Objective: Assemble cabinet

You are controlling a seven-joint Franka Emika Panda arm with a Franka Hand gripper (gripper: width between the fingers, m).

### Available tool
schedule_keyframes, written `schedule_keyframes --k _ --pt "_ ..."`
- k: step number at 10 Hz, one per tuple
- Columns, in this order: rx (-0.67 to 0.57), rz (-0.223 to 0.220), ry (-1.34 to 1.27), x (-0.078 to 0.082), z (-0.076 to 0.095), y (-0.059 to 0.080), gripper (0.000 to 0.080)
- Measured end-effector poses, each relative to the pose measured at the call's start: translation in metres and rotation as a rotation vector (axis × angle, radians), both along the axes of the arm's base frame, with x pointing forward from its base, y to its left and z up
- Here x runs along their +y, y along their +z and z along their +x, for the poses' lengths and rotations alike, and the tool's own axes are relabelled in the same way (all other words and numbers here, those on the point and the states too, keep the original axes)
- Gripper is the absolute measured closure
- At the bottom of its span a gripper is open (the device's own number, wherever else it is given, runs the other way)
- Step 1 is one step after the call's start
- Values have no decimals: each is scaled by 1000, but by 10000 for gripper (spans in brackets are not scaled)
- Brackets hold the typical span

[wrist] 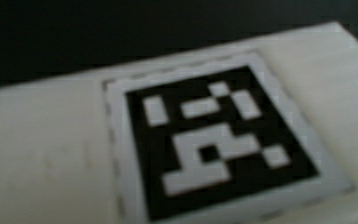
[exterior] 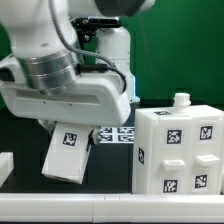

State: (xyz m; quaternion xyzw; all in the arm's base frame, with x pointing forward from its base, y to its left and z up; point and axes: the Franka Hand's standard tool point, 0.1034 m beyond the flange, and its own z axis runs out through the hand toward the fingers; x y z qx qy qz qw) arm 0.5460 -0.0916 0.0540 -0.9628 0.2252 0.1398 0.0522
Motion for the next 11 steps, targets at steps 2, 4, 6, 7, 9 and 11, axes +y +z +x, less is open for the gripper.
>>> schedule_keyframes --k 2,4,6,7,9,11 --pt "-155 -87 -2 -4 6 -13 199" --pt "-256 -151 -9 -11 4 -23 199" --pt "-282 -177 -26 -18 -6 -36 200" --pt "-278 -172 -24 -16 -4 -34 200" --pt "-277 -172 -23 -16 -4 -36 204" --pt "-277 -172 -24 -16 -5 -36 67"
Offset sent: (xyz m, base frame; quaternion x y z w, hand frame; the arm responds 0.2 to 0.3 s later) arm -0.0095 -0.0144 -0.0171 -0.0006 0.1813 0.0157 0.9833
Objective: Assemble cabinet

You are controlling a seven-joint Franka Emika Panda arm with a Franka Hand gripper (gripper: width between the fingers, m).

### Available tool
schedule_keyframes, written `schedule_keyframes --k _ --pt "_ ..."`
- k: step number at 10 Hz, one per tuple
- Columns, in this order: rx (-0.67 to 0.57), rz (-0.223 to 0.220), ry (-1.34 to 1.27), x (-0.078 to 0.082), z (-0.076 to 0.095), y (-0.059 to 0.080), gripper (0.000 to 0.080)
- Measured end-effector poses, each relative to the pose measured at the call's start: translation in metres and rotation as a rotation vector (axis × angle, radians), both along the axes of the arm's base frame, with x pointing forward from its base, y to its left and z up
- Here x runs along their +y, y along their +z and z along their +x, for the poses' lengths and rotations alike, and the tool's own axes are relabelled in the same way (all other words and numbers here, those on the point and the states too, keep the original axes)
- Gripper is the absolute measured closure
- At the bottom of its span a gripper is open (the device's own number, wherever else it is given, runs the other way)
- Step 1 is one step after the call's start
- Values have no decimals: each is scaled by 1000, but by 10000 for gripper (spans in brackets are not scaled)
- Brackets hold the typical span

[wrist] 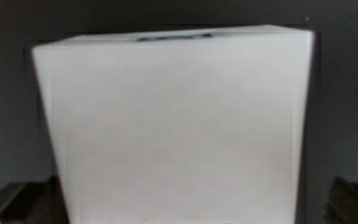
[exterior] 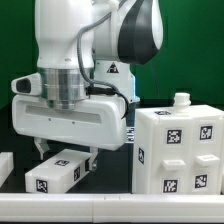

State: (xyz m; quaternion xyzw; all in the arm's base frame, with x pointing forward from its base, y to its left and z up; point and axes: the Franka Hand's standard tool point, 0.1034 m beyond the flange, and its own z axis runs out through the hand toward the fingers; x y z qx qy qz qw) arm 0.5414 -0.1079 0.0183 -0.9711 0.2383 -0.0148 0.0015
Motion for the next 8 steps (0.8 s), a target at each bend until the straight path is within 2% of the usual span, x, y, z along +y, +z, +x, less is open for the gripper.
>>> schedule_keyframes --k 1,2,4,7,8 --pt "22 11 -10 1 -3 -1 13" --pt "78 40 -37 0 -3 0 4" --pt "117 63 -57 -6 6 2 2" --pt "103 63 -67 -9 4 0 3" --pt "103 63 -67 -9 4 0 111"
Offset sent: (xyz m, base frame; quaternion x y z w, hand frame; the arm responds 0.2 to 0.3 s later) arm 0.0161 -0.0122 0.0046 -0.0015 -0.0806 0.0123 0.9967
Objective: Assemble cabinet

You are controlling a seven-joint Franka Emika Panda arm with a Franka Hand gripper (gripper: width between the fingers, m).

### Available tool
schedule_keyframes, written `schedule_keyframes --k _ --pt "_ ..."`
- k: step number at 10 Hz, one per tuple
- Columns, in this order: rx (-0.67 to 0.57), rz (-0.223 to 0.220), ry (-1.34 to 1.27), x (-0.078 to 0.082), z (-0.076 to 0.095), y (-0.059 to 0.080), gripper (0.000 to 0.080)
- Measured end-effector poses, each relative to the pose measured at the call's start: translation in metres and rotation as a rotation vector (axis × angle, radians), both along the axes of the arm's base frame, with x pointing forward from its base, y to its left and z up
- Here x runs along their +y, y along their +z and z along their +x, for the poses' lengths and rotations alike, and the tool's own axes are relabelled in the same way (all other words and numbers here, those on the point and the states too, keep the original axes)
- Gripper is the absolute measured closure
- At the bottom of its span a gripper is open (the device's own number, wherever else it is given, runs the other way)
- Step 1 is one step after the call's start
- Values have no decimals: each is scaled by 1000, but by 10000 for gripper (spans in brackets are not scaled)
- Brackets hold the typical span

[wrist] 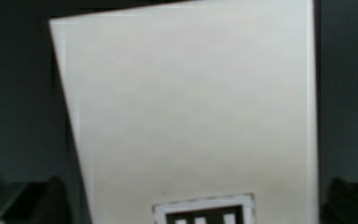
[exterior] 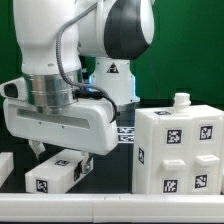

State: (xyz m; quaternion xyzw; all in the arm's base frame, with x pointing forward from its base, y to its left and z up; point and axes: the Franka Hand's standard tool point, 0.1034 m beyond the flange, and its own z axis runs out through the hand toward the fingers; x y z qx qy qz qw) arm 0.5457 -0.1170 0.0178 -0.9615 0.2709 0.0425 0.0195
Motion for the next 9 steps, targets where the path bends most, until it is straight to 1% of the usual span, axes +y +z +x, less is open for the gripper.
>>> schedule_keyframes --k 1,4,5,6,8,9 --pt "0 0 0 0 0 0 247" --pt "0 0 0 0 0 0 248" --pt "2 0 0 1 1 4 248" --pt "4 12 5 4 1 23 248" --pt "0 50 -1 11 0 73 248" --pt "-6 55 2 21 4 98 246"
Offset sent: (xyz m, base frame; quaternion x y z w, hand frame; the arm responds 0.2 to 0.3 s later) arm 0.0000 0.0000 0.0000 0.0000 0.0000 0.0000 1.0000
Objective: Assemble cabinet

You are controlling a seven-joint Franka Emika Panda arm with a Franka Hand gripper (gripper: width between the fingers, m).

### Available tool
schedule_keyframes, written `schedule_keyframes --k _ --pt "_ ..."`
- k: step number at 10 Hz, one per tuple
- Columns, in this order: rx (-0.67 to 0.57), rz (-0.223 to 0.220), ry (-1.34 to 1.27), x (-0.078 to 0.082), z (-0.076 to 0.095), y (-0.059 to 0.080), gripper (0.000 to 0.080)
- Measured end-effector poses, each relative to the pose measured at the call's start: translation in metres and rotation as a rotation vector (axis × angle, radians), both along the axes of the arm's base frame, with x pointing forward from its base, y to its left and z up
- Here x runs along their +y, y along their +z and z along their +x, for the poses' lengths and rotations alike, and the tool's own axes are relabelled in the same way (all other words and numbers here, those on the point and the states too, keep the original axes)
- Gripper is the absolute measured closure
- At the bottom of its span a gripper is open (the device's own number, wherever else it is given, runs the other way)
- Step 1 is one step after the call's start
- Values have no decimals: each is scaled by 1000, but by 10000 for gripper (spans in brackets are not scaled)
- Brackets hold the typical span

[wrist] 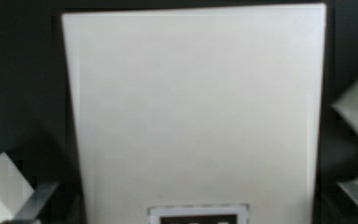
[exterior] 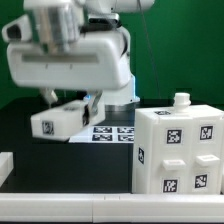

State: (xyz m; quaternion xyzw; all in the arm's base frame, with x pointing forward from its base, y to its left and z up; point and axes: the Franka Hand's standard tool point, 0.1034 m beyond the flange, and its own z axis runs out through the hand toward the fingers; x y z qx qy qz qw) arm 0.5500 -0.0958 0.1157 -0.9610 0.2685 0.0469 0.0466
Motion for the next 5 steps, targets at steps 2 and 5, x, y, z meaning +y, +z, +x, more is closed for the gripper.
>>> schedule_keyframes --k 2,5 --pt "18 -13 -31 32 8 40 246" --pt "29 -22 0 71 23 58 246"
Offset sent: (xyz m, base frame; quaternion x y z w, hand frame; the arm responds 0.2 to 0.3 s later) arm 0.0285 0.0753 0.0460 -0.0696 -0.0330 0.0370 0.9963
